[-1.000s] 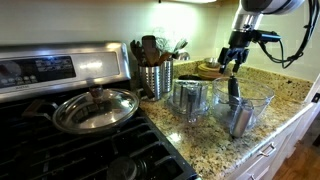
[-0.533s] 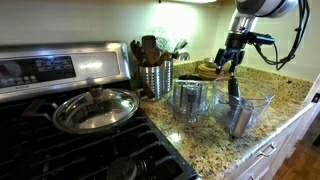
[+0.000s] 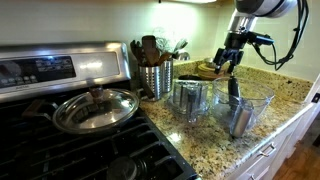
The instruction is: Put the blade in the food processor
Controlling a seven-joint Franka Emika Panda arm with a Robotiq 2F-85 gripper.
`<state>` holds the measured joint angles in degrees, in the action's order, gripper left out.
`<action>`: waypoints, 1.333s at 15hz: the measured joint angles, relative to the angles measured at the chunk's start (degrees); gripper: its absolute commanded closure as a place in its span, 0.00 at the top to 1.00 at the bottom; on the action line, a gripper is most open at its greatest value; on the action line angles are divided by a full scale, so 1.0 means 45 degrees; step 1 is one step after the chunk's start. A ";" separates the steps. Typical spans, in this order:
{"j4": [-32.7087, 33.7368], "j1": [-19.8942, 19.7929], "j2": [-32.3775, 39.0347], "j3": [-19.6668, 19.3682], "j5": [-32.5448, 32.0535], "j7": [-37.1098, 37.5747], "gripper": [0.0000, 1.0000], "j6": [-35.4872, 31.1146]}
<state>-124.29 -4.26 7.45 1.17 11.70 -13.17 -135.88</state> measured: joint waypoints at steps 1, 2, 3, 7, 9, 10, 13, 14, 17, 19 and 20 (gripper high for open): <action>-0.0012 0.0001 -0.0010 0.0009 0.0000 -0.0008 1.00 0.0000; -0.0034 0.0002 -0.0025 0.0017 0.0000 -0.0014 1.00 0.0001; -0.0054 0.0002 -0.0043 0.0021 0.0000 -0.0015 1.00 0.0007; -0.0238 0.0015 -0.0218 0.0050 0.0000 -0.0017 1.00 0.0018; -0.0440 0.0067 -0.0397 0.0106 0.0000 -0.0046 1.00 0.0018; -0.0558 0.0110 -0.0522 0.0145 0.0000 -0.0049 1.00 0.0018; -0.0953 0.0263 -0.0935 0.0269 -0.0004 -0.0059 1.00 0.0018; -0.1084 0.0309 -0.1067 0.0305 -0.0007 -0.0059 1.00 0.0018; -0.1477 0.0465 -0.1511 0.0327 -0.0022 -0.0059 1.00 0.0018; -0.1668 0.0493 -0.1729 0.0323 -0.0057 -0.0044 1.00 0.0018; -0.1720 0.0493 -0.1791 0.0298 -0.0124 0.0089 1.00 0.0017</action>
<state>-132.03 -2.04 -0.61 2.51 11.14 -12.76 -135.80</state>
